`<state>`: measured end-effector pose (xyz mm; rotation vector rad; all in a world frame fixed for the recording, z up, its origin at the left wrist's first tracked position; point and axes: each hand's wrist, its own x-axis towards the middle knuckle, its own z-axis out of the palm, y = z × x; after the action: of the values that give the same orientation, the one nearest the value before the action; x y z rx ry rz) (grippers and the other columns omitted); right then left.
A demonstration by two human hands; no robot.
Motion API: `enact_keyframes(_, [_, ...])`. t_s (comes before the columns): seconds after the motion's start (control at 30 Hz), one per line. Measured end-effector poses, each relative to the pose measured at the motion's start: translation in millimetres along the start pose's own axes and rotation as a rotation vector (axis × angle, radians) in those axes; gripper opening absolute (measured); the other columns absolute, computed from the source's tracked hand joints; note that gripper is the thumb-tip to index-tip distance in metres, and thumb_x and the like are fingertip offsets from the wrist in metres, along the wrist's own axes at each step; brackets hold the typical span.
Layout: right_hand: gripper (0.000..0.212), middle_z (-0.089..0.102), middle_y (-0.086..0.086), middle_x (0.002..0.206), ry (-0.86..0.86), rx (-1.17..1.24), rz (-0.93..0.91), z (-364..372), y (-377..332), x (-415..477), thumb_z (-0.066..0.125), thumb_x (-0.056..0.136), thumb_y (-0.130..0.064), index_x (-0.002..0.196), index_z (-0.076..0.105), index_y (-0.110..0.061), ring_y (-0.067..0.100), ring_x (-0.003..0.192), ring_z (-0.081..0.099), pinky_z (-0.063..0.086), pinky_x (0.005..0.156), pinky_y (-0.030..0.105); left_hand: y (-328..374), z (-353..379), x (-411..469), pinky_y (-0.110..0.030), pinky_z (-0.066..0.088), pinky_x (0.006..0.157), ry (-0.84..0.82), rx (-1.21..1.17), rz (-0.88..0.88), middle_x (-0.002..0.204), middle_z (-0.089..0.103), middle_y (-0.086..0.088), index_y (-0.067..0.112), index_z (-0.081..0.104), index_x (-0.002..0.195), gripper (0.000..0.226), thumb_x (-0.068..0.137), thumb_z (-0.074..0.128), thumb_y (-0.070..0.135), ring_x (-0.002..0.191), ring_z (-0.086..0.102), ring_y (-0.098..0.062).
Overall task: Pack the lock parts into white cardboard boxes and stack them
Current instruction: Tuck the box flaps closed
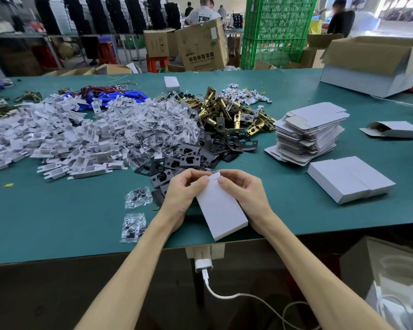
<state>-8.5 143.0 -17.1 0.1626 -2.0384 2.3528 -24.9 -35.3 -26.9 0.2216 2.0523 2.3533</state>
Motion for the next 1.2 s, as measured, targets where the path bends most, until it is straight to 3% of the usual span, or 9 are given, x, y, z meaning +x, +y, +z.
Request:
enact_keyframes(0.2, [0.018,0.077,0.007,0.107,-0.032,0.013,-0.021,0,-2,-1,0.072,0.094,-0.012,0.112,0.074,-0.007,0.014,0.092,0.07,0.056,0.075,0.026,0,-1,0,-0.028,0.052,0.072,0.003,-0.045,-0.03,0.092,0.076,-0.005,0.009,0.075,0.091,0.02,0.085,0.077,0.028,0.081,0.064,-0.017])
enact_keyframes(0.33, [0.02,0.077,0.008,0.109,-0.059,0.007,-0.022,0,-2,-2,0.073,0.094,-0.014,0.113,0.074,-0.008,0.016,0.095,0.071,0.057,0.079,0.03,3,0,-1,-0.028,0.051,0.07,0.018,-0.04,-0.037,0.087,0.074,-0.006,0.012,0.075,0.086,0.018,0.083,0.078,0.029,0.077,0.063,-0.017])
enact_keyframes(0.47, [0.022,0.076,0.012,0.107,-0.09,-0.013,-0.026,3,-1,-2,0.075,0.092,-0.014,0.113,0.074,-0.009,0.018,0.093,0.071,0.057,0.081,0.033,7,4,-2,-0.026,0.048,0.061,0.038,-0.005,-0.046,0.078,0.069,-0.006,0.012,0.069,0.078,0.034,0.074,0.084,0.042,0.068,0.061,-0.017])
enact_keyframes(0.7, [0.042,0.077,0.01,0.104,-0.113,-0.052,-0.006,5,-4,-4,0.083,0.079,-0.029,0.116,0.072,-0.011,0.015,0.086,0.071,0.057,0.072,0.029,8,3,-2,-0.03,0.047,0.061,0.053,0.011,-0.047,0.076,0.067,-0.009,0.012,0.067,0.074,0.028,0.081,0.082,0.035,0.067,0.058,-0.019])
enact_keyframes(0.83, [0.038,0.077,0.008,0.105,-0.097,-0.08,-0.015,4,-1,-3,0.081,0.081,-0.026,0.115,0.072,-0.011,0.017,0.086,0.071,0.059,0.072,0.033,6,2,-2,-0.025,0.046,0.058,0.034,0.007,-0.031,0.072,0.066,-0.005,0.017,0.065,0.068,0.027,0.082,0.082,0.032,0.064,0.057,-0.015])
enact_keyframes(0.97, [0.021,0.077,0.007,0.103,-0.053,-0.079,-0.044,1,2,-1,0.078,0.09,-0.017,0.11,0.074,-0.012,0.017,0.089,0.072,0.059,0.073,0.032,8,2,-4,-0.029,0.046,0.064,0.006,-0.011,-0.024,0.079,0.07,-0.007,0.013,0.071,0.076,0.027,0.087,0.079,0.037,0.07,0.059,-0.017])
enact_keyframes(1.07, [0.016,0.077,0.004,0.101,0.036,-0.038,-0.048,0,3,0,0.076,0.092,-0.014,0.106,0.073,-0.01,0.014,0.086,0.072,0.058,0.07,0.028,9,4,-5,-0.032,0.052,0.078,-0.036,-0.022,-0.026,0.101,0.079,-0.011,0.011,0.08,0.099,0.022,0.091,0.078,0.031,0.085,0.066,-0.018])
enact_keyframes(1.2, [0.018,0.077,0.005,0.1,0.12,-0.013,-0.032,-2,3,0,0.075,0.092,-0.016,0.107,0.072,-0.007,0.015,0.085,0.071,0.058,0.07,0.03,10,5,-7,-0.035,0.054,0.092,-0.082,0.036,-0.028,0.114,0.078,-0.012,0.011,0.078,0.12,0.024,0.096,0.072,0.016,0.099,0.069,-0.015])
